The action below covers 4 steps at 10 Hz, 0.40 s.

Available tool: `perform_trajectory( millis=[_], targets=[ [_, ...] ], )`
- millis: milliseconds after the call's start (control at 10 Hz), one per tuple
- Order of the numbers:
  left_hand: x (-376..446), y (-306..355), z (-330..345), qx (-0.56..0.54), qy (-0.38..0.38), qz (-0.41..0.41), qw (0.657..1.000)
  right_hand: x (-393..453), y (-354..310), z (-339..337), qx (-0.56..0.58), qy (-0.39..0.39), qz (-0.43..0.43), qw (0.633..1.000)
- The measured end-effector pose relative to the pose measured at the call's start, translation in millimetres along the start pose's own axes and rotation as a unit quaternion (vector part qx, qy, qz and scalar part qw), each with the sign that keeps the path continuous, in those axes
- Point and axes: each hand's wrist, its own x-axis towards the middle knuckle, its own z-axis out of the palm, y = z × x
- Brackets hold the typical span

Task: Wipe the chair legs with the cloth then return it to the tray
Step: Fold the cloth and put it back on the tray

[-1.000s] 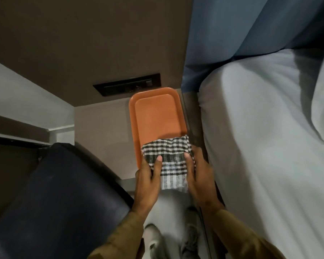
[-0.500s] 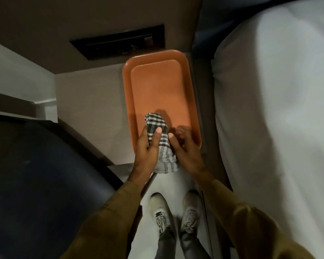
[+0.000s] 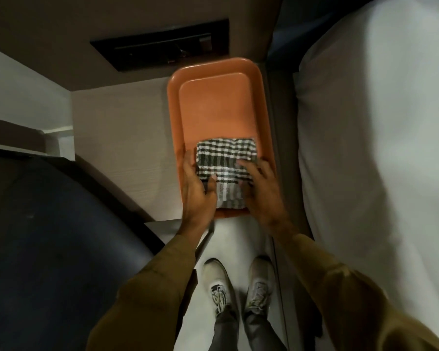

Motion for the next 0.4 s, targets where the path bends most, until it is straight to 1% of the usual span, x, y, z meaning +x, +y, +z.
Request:
perform_trajectory(
  millis=[100, 200, 300, 400],
  targets=[
    [-6.3, -5.9, -0.4, 0.067, -0.015, -0.020, 0.997, 0.3, 3.7, 8.2, -0.048, -0.087, 0.051, 0.994],
    [-15.1, -14.8, -0.5, 0.147, -0.041, 0.020, 0.988, -1.0, 0.0, 9.2, -0.030, -0.083, 0.070, 0.994],
    [-14.9, -22.7, -4.3, 0.285, -0.081, 0.040, 0.954, -3.3, -3.9, 6.7, -0.130, -0.089, 0.043, 0.987],
    [-14.1, -10.4, -4.9, 0.384, -0.115, 0.014, 0.916, -13.7, -19.3, -3.9, -0.151, -0.047, 0.048, 0.986]
  ],
)
